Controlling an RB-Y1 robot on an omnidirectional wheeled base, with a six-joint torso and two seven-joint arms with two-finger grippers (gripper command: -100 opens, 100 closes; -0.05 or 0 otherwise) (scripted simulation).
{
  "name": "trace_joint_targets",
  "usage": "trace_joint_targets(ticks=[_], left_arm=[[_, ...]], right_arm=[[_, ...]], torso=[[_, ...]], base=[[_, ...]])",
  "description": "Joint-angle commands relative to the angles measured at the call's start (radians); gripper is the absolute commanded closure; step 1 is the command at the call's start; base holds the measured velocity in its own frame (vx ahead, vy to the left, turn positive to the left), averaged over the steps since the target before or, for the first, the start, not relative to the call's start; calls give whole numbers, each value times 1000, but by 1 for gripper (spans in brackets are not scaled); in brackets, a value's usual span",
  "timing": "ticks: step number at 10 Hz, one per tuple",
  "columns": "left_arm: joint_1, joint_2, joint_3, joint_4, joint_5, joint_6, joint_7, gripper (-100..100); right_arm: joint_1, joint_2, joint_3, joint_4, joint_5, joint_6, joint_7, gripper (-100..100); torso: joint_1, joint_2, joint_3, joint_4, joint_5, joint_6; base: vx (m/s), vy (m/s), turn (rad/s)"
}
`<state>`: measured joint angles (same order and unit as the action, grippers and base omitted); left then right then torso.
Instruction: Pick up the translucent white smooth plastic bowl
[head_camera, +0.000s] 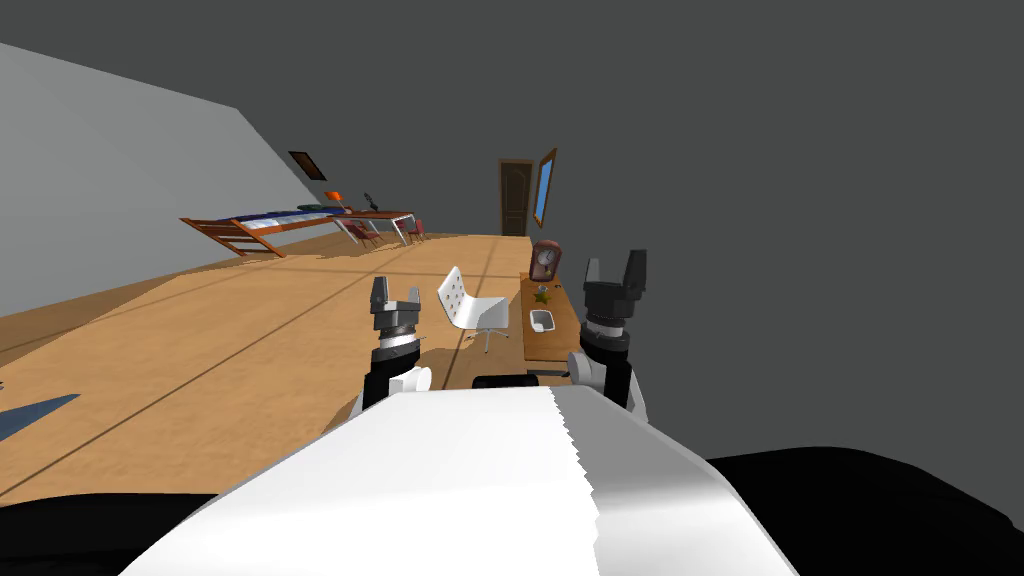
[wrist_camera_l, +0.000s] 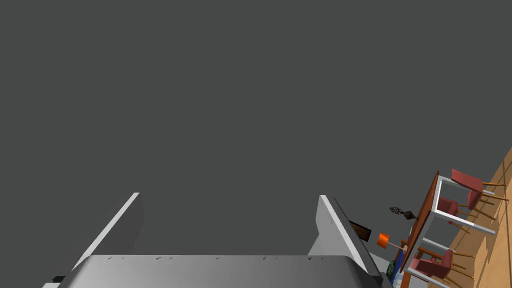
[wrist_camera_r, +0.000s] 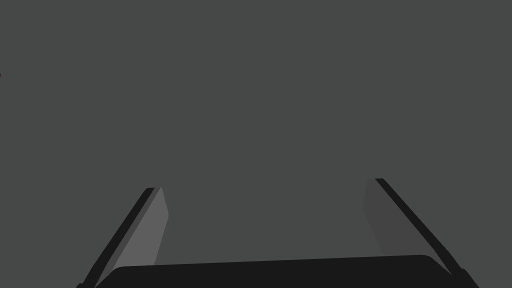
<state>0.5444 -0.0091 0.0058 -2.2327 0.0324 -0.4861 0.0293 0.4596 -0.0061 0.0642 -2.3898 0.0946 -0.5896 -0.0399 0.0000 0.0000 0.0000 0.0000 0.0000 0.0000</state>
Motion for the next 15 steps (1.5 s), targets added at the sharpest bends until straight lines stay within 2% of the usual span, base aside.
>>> trace_joint_targets(ticks=[1,4,8,15], left_arm=[[0,0,0,0,0,0,0,0],[0,0,0,0,0,0,0,0],[0,0,0,0,0,0,0,0],[0,0,0,0,0,0,0,0]], right_arm=[[-7,-46,7,24,14,9,18,-100],[-24,-110,27,83,48,32,61,-100],[-61,-196,71,212,116,75,150,-100],[-61,-196,71,212,116,75,150,-100]], torso=[[0,0,0,0,0,0],[4,3,2,1,1,0],[4,0,0,0,1,0],[-1,0,0,0,0,0]], base=[[-26,29,100],[-55,61,108],[-11,63,168],[0,1,4]])
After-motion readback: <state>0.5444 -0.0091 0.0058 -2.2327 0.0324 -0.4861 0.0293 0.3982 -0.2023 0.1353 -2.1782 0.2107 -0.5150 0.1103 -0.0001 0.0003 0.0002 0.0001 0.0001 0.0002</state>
